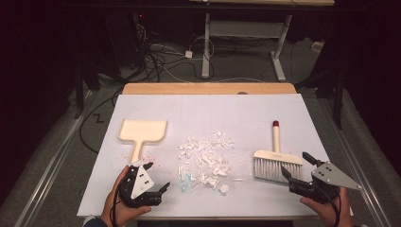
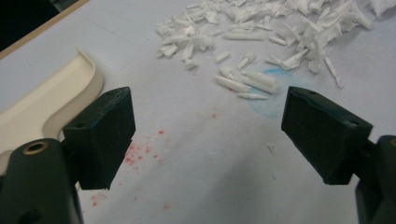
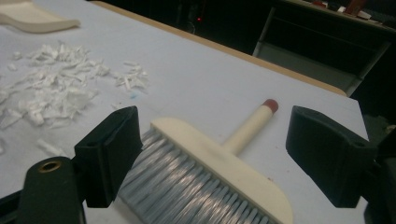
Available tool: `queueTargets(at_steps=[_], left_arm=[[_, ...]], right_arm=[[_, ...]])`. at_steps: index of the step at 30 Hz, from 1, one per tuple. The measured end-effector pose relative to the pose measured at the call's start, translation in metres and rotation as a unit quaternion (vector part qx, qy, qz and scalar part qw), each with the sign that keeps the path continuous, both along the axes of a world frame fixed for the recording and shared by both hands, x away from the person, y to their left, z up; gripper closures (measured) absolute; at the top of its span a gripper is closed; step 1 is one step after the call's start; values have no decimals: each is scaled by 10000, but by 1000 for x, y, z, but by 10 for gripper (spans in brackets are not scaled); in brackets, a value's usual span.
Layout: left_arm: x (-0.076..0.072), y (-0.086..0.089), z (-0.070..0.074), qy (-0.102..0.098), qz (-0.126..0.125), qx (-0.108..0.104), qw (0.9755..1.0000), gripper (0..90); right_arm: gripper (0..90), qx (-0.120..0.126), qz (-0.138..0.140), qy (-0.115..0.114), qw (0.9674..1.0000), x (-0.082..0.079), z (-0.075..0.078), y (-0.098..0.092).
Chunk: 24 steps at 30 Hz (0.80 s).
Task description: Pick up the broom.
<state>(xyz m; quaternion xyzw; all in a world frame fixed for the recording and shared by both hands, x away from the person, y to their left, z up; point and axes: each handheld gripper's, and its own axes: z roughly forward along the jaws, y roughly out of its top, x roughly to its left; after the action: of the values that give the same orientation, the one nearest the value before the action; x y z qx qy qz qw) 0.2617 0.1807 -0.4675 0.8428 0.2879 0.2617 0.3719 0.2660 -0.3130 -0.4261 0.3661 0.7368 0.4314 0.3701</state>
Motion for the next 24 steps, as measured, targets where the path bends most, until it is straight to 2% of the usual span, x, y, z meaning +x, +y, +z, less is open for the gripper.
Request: queueTargets(at_steps=[5,9,10,13,17,19,22,24], left_arm=[[4,-4,-3,34,-40,45,10000,167],[7,-6,-5,52,-96,79,9999,167],[9,-7,-5,74,-104,86,9999,167],[12,-7,-5,86,-102,58,9999,167],[12,-10,-5,86,-136,111,9998,167],[11,-11,-6,97,-173,165,9997,167],[8,-12,-7,73,-198,250,9995,167],[7,-12,-7,71,-202,247,9995,167]], right_arm=[[189,-52,-5,-85,9999,-2,-1,2],[189,-48,-7,-31,10000,0,-2,3],[188,-145,28,-21,9999,2,-3,5],[187,-110,25,-9,9999,3,-4,5],[186,-115,-73,79,9999,10,-4,2],[186,-223,-220,240,9992,15,-1,1],[223,-326,-411,735,9959,33,4,3],[252,-388,-492,927,9937,45,7,6]])
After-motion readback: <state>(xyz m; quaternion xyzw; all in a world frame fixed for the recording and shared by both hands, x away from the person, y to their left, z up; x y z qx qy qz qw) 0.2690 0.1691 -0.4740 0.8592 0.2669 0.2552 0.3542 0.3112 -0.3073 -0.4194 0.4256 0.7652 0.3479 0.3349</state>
